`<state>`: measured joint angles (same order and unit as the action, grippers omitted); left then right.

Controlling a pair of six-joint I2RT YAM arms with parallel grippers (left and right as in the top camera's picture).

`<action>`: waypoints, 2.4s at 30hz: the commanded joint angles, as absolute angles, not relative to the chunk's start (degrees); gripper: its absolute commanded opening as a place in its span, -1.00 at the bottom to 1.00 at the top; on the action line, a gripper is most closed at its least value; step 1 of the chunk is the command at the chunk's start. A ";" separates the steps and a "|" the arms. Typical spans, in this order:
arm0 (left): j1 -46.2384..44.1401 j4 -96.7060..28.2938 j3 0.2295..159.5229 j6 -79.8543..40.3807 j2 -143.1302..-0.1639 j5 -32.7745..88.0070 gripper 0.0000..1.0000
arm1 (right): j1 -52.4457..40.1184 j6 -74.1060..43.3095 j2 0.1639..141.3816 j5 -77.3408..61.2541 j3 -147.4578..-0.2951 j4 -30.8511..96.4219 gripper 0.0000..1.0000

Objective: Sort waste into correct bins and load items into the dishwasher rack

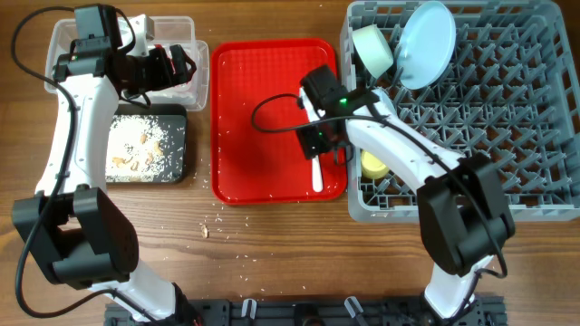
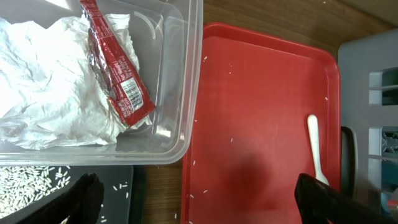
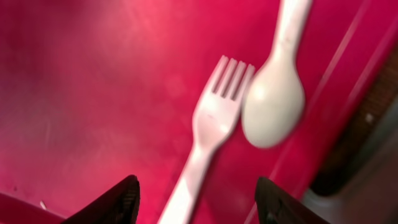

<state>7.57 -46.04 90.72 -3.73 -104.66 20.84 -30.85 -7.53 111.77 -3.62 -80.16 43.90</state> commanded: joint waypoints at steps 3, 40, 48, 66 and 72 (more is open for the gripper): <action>7.79 -45.89 90.98 -3.27 -103.92 20.93 1.00 | -32.40 -9.69 118.15 2.02 -79.77 42.50 0.12; 7.79 -45.87 90.98 -3.27 -103.92 20.93 1.00 | -4.19 -22.13 97.91 6.55 -88.23 64.34 -0.58; 7.79 -45.89 90.98 -3.27 -103.92 20.93 1.00 | -6.42 -12.36 97.23 -1.32 -91.39 62.96 -0.14; 7.79 -45.89 90.98 -3.27 -103.92 20.93 1.00 | -28.91 -3.05 123.46 7.53 -94.28 39.90 0.08; 7.79 -45.89 90.98 -3.27 -103.92 20.93 1.00 | -27.33 -4.27 126.28 7.64 -94.26 43.44 0.08</action>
<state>7.57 -46.04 90.72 -3.75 -104.66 20.84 -28.21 -3.97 123.76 6.55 -93.91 41.47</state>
